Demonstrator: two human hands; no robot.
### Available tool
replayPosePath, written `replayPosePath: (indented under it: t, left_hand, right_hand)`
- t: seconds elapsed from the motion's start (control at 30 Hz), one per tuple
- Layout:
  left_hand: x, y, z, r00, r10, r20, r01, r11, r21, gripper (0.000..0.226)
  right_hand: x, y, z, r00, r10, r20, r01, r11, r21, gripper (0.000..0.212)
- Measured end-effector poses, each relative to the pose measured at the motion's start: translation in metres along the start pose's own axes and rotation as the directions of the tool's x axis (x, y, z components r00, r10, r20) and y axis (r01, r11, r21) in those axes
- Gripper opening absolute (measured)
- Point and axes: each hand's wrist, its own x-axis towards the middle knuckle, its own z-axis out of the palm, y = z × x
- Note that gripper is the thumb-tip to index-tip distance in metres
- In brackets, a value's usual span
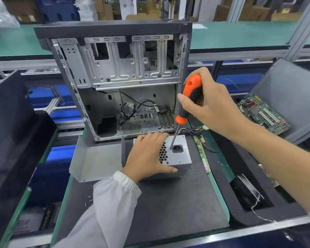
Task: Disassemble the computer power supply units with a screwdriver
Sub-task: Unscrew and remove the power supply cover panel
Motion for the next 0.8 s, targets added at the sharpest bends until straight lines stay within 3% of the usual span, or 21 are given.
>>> replayPosePath:
  t: [0.3, 0.5, 0.67, 0.73, 0.8]
  left_hand:
    - [0.001, -0.001, 0.001, 1.000, 0.004, 0.005, -0.004, 1.000, 0.003, 0.109]
    - [0.007, -0.005, 0.002, 1.000, 0.014, 0.019, -0.014, 1.000, -0.006, 0.108]
    - [0.010, -0.009, 0.003, 0.999, 0.021, 0.031, -0.020, 0.999, -0.037, 0.110]
    - [0.011, -0.008, 0.000, 0.998, 0.016, 0.056, -0.012, 0.998, -0.057, 0.105]
    - [0.016, -0.008, -0.008, 0.997, 0.003, 0.079, 0.014, 0.977, -0.212, 0.088]
  right_hand:
    - [0.000, -0.003, 0.003, 0.999, -0.022, 0.028, 0.023, 1.000, -0.009, 0.032]
    - [0.015, -0.016, -0.005, 0.958, -0.085, 0.274, 0.101, 0.994, -0.042, 0.037]
    - [0.033, -0.013, -0.011, 0.929, -0.081, 0.362, 0.122, 0.988, -0.091, 0.042]
    - [0.041, -0.009, -0.016, 0.911, -0.044, 0.409, 0.104, 0.987, -0.125, 0.038]
    - [0.049, -0.007, -0.022, 0.876, -0.019, 0.482, 0.122, 0.975, -0.183, 0.034]
